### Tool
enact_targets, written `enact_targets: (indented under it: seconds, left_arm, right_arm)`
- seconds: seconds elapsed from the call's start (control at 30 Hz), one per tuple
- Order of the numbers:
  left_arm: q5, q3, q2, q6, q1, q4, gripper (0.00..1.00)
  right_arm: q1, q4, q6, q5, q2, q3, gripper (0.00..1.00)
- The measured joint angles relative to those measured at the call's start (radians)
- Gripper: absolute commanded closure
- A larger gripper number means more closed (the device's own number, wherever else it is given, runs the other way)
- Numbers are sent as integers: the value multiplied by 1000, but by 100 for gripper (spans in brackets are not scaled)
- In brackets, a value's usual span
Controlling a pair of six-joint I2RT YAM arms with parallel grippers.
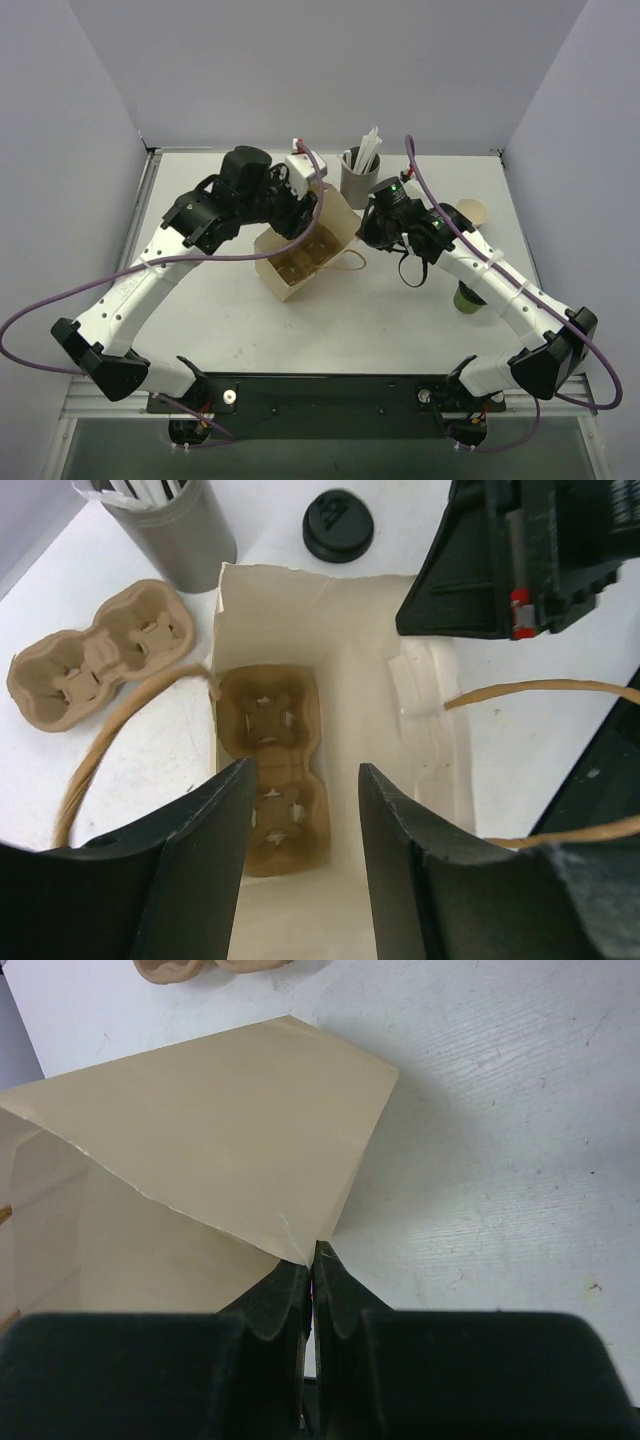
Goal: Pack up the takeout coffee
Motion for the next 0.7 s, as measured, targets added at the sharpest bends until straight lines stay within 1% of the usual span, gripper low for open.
enact_targets:
  seconds: [0.13,0.2,0.27,0.37,0.4,0.47,0.57,0.7]
  left_arm:
    - [109,0,-65,-80,72,27,48]
    - [135,0,-111,-115,97,54,50]
    - [140,2,-154,-143,106,68,49]
    - [90,15,-201,-163,107,68,46]
    - [57,25,-207,-162,107,62,41]
    - [-12,55,-203,-150,109,36,37]
    - [-69,88,-168,-116,111,-19,34]
    - [-74,95,-85,-87,111,-100,34]
  right_arm:
    - [0,-6,7,3,16,5,100]
    - [0,-8,11,6,23,5,100]
    - [0,-10,14,7,26,5,100]
    - [0,-12,14,7,29,6,100]
    - [0,-13,14,7,29,7,100]
    - [0,-16,13,7,31,11,100]
    - [0,-19,13,7,41,21,100]
    - [0,-19,10,6,51,25,100]
